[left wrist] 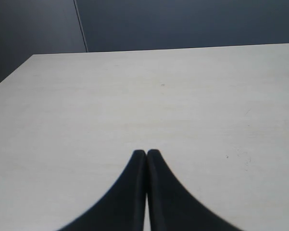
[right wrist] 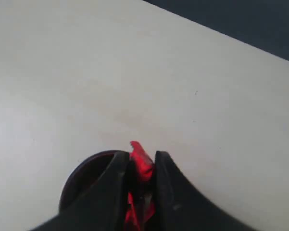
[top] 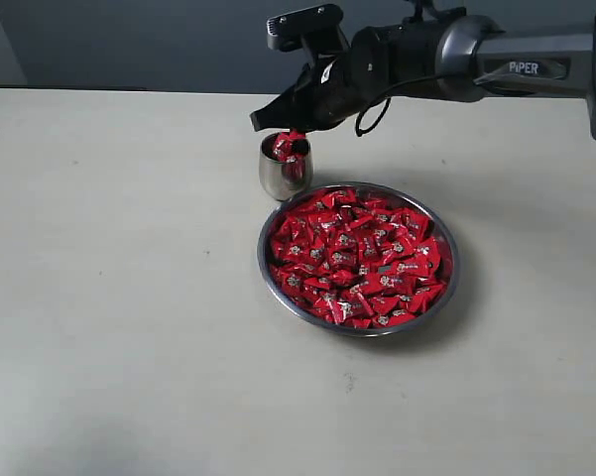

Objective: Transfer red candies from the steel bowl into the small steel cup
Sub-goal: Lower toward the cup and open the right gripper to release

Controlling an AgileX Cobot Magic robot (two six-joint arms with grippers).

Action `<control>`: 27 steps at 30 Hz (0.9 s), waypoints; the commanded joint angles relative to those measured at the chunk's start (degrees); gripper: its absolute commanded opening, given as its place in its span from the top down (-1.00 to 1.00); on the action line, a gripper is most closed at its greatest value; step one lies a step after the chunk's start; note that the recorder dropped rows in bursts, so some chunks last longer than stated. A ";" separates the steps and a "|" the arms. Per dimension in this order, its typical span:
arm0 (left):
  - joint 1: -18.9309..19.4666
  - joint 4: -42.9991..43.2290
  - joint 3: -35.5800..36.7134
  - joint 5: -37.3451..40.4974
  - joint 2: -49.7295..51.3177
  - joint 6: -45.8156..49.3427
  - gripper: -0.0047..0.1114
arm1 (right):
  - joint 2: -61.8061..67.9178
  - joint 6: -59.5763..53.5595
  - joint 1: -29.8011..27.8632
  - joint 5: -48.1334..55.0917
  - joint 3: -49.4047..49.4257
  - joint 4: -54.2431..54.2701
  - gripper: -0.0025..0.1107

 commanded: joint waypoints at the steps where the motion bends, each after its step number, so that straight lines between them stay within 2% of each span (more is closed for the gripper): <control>1: -0.27 0.13 0.26 -0.45 -0.27 -0.08 0.91 | 0.72 -0.19 0.76 -0.75 -0.48 -1.24 0.97; 27: -0.27 0.13 0.26 -0.45 -0.27 -0.08 0.91 | 2.74 -0.19 0.76 1.01 -0.48 -3.34 0.97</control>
